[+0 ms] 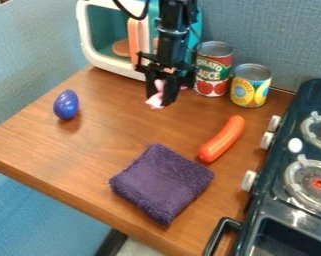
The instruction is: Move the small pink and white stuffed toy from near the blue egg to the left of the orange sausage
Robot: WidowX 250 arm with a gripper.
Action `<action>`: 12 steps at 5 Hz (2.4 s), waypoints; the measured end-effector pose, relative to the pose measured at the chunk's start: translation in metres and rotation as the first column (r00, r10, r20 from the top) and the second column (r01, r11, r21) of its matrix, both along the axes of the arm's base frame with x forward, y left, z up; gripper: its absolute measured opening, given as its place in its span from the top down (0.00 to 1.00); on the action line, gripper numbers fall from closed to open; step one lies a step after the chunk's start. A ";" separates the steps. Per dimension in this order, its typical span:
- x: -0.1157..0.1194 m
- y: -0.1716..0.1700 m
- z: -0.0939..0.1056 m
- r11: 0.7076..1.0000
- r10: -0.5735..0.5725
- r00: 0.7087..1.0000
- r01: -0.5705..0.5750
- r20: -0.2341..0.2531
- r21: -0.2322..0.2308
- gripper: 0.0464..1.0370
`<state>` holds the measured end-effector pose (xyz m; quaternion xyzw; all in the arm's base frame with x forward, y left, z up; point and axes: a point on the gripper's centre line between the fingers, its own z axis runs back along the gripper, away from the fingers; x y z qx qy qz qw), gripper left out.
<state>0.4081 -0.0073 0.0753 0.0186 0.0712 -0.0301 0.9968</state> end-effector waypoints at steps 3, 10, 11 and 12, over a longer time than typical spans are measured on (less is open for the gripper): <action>0.013 -0.041 -0.011 0.974 -0.190 0.982 0.190 0.012 -0.127 0.65; -0.013 -0.018 -0.035 0.984 -0.077 0.996 0.068 -0.045 -0.167 0.03; -0.024 -0.003 -0.008 0.982 -0.058 0.998 0.060 0.018 -0.176 0.04; -0.040 0.024 0.015 0.987 -0.038 0.997 0.048 0.067 -0.156 0.04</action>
